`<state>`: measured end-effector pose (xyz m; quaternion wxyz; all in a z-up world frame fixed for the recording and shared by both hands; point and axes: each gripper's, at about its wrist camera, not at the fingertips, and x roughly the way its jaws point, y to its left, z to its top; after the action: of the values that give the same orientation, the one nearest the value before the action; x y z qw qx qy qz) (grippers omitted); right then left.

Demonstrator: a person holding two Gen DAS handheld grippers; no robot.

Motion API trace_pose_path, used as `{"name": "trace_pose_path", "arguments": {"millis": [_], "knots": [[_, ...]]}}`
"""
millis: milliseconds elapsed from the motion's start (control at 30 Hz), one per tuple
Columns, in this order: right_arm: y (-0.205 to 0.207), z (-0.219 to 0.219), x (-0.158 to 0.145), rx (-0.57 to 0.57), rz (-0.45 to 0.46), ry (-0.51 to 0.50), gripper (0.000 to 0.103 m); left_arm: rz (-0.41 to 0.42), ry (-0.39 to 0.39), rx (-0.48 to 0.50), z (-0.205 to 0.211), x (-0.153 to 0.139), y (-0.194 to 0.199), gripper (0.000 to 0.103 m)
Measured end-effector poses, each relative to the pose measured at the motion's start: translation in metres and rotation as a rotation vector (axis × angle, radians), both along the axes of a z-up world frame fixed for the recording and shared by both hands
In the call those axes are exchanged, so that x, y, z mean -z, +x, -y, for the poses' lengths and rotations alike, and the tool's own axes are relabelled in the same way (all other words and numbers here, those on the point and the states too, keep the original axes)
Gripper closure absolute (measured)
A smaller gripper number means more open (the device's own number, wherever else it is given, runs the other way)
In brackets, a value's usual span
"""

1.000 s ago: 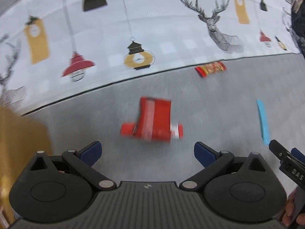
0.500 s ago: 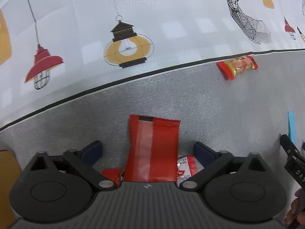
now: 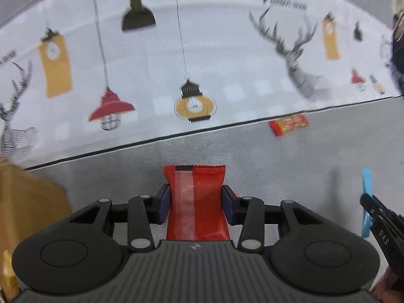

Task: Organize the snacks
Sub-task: 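Grasp the red packet with the left tool while the right tool grasps the blue stick, then carry the red packet and blue stick over the box and open both tools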

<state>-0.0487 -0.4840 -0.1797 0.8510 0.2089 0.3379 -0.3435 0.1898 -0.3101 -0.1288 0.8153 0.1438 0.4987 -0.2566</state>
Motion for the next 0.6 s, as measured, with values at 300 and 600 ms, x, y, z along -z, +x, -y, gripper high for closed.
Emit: {"name": "trace_pose_path", "arguments": {"millis": [300,600], "knots": [[-0.033,-0.087,-0.094,-0.105,0.177,0.003,0.086,0.091,-0.105,-0.001,-0.091,-0.090,-0.081,0.056],[-0.084,-0.209,-0.139,-0.263,0.206,0.077,0.086,0.103,-0.115,-0.051,-0.209,-0.120,-0.160,0.056]]}}
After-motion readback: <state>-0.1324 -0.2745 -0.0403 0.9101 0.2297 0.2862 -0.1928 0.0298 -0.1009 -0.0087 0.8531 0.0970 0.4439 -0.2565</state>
